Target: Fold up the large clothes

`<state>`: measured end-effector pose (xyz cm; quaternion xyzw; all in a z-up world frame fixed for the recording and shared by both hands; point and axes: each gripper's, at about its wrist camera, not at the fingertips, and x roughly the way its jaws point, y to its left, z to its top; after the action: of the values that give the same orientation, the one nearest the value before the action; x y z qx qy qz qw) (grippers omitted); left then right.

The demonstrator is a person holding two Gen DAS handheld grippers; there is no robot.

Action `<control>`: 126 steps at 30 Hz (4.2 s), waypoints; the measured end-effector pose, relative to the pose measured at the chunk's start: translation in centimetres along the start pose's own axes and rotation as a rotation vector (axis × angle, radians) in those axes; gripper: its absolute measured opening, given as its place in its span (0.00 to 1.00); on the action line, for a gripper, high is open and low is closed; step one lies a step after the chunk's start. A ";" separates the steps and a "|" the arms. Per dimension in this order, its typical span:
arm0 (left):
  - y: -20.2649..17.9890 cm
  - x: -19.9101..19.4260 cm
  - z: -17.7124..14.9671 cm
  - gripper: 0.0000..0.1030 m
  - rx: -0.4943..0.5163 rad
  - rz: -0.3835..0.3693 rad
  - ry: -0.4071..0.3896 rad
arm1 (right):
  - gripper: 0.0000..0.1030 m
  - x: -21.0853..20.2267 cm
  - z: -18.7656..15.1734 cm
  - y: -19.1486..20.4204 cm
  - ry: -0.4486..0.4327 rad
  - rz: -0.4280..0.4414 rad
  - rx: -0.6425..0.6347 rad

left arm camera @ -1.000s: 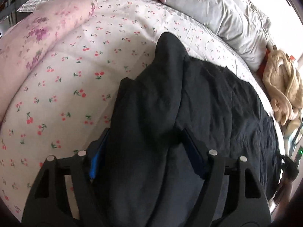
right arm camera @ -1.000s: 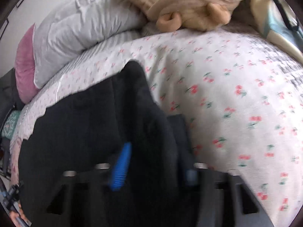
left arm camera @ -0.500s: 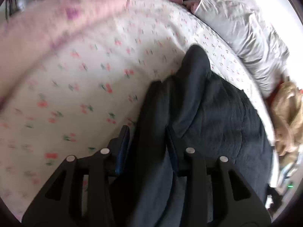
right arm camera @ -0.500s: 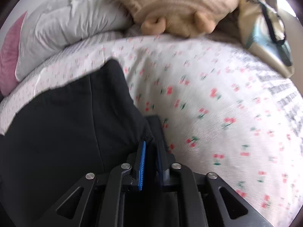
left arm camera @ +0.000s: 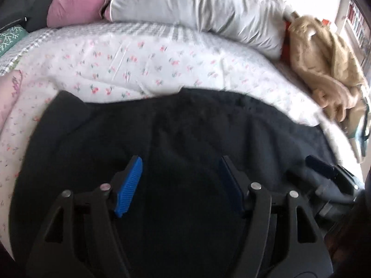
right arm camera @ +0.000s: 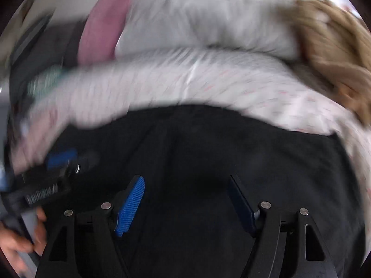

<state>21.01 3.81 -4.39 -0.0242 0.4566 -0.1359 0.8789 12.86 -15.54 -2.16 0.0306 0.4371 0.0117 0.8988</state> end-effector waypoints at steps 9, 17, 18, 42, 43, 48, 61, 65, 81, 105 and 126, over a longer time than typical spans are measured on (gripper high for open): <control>13.6 3.3 2.7 0.67 -0.102 0.261 -0.005 | 0.73 6.8 4.1 -9.6 0.047 -0.139 0.103; 18.5 1.3 1.8 0.70 -0.158 0.431 0.037 | 0.73 3.6 2.1 -21.5 0.078 -0.398 0.269; 18.7 0.8 1.5 0.70 -0.149 0.469 0.053 | 0.73 2.1 1.2 -23.7 0.067 -0.391 0.342; 6.0 -7.1 -10.2 0.85 -0.098 0.097 0.127 | 0.79 -8.9 -11.0 -10.6 0.192 -0.149 0.193; 5.9 -7.4 -10.5 0.85 -0.061 0.142 0.142 | 0.79 -9.4 -11.7 -10.9 0.176 -0.154 0.191; 7.2 -9.9 -11.1 0.85 -0.090 0.189 0.150 | 0.79 -10.9 -13.6 -11.1 0.164 -0.199 0.151; 12.9 -14.7 -13.5 0.85 -0.364 0.110 0.147 | 0.81 -15.0 -13.3 -10.3 0.137 -0.151 0.222; 14.0 -15.5 -14.3 0.85 -0.459 0.081 0.124 | 0.81 -15.5 -13.2 -8.7 0.117 -0.156 0.174; 17.7 -15.2 -16.2 0.85 -0.660 0.105 0.153 | 0.81 -14.1 -13.5 -5.3 0.147 -0.137 0.077; 19.1 -11.6 -18.9 0.85 -0.935 -0.207 0.130 | 0.81 -12.9 -13.3 -1.3 0.147 -0.065 0.016; 16.2 -13.6 -13.8 0.36 -0.743 -0.202 -0.143 | 0.81 -10.0 -11.8 7.9 0.101 0.083 -0.119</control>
<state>5.92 24.06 -4.34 -0.3949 0.4075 -0.0450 0.8222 -2.57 -7.59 -1.02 -0.0053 0.4787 0.0764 0.8746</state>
